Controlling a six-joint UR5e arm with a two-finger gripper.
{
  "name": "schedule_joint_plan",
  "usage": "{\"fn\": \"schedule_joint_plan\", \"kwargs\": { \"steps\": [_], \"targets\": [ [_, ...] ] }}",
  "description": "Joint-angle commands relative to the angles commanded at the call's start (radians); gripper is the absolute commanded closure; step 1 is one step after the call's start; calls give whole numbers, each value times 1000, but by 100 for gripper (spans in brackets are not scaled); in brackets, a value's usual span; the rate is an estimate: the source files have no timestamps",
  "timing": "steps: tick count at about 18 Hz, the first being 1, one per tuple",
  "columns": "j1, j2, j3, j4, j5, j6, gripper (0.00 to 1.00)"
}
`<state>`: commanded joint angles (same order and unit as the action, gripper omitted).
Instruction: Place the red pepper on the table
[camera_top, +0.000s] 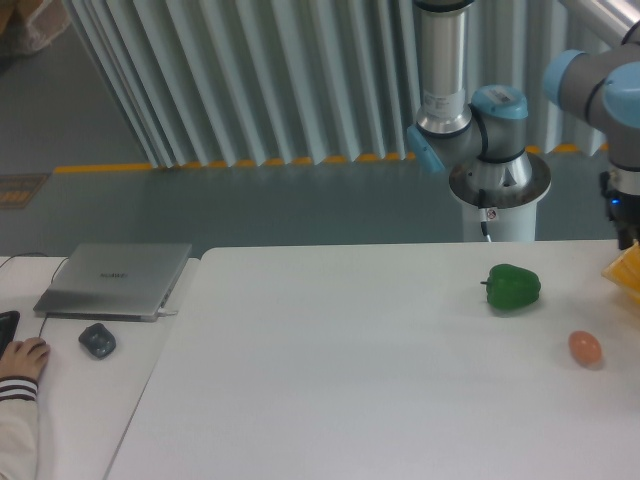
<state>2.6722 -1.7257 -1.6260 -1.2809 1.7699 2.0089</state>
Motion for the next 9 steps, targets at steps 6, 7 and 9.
{"fn": "schedule_joint_plan", "kwargs": {
  "steps": [6,7,9],
  "targets": [
    [20,1,1,3,-4,186,0],
    [20,1,8,8,-42,136,0],
    [25,1,-6,8,-102,29,0]
  ]
}}
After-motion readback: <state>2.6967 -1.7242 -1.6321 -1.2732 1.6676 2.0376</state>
